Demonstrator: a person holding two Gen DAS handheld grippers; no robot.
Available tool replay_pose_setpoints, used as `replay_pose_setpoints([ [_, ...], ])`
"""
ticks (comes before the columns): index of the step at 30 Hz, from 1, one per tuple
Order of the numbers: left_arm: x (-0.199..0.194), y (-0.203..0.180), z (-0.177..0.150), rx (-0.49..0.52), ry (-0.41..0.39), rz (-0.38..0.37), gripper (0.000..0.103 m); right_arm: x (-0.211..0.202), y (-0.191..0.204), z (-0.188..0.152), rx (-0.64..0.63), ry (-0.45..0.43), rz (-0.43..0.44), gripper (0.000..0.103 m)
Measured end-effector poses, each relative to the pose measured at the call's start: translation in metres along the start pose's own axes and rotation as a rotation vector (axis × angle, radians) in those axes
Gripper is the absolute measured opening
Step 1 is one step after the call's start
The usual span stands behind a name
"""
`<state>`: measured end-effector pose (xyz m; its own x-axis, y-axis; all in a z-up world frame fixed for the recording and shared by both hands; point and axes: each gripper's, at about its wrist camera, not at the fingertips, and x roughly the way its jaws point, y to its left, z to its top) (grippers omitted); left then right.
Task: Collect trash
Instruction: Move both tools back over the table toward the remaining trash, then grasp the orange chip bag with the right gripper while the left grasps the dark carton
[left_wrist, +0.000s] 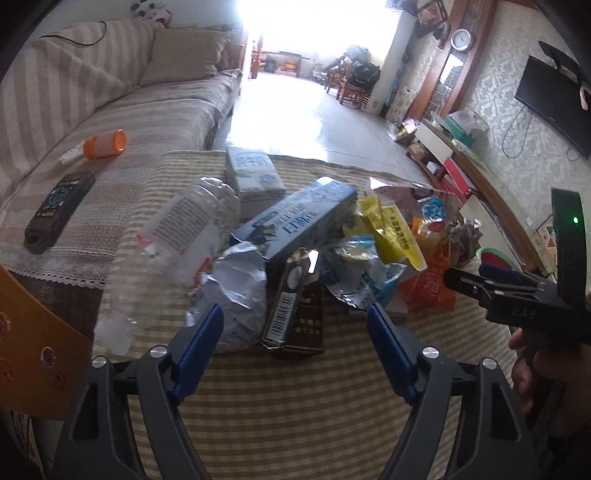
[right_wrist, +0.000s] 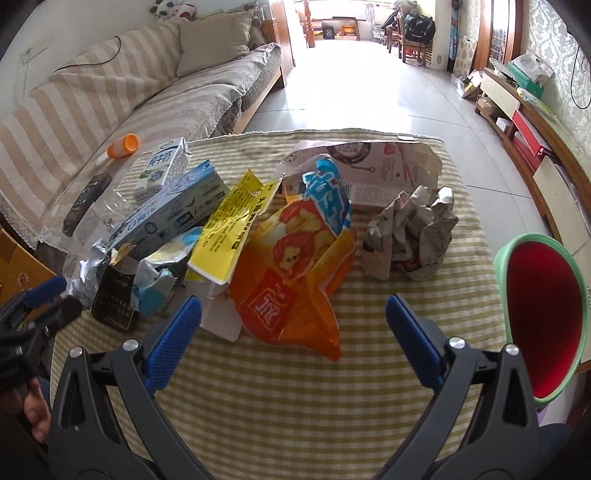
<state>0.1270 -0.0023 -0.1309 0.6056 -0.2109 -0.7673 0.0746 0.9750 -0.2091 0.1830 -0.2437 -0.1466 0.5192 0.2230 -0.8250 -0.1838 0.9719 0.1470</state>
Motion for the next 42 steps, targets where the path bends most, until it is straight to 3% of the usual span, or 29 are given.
replay_pose_setpoints([
  [7,0.02,-0.01,0.004,0.026,0.028,-0.028,0.052,0.021,-0.004,0.004,0.021,0.016,0.012,0.098],
  [10,0.033,-0.007,0.009,0.025,0.049,-0.014,0.048,0.028,-0.004,0.005,0.027,0.022,0.017,0.098],
  [21,0.05,-0.006,0.017,0.067,0.067,0.019,0.017,0.043,-0.011,0.01,0.073,0.019,0.061,0.098],
  [23,0.052,-0.006,0.017,0.07,0.074,0.028,0.014,0.043,-0.014,0.01,0.081,0.021,0.082,0.092],
  [25,0.053,-0.008,0.016,0.08,0.079,0.033,0.012,0.044,-0.016,0.008,0.091,0.029,0.098,0.073],
  [26,0.053,-0.009,0.016,0.088,0.08,0.038,0.012,0.044,-0.018,0.008,0.094,0.03,0.099,0.071],
  [28,0.052,-0.008,0.016,0.077,0.08,0.033,0.011,0.041,-0.019,0.007,0.088,0.03,0.103,0.045],
  [31,0.05,-0.01,0.017,0.071,0.075,0.032,0.011,0.035,-0.021,0.007,0.092,0.023,0.116,0.036],
  [42,0.022,-0.015,0.016,0.061,0.028,0.026,0.01,0.0,-0.019,0.009,0.08,-0.019,0.112,0.032],
])
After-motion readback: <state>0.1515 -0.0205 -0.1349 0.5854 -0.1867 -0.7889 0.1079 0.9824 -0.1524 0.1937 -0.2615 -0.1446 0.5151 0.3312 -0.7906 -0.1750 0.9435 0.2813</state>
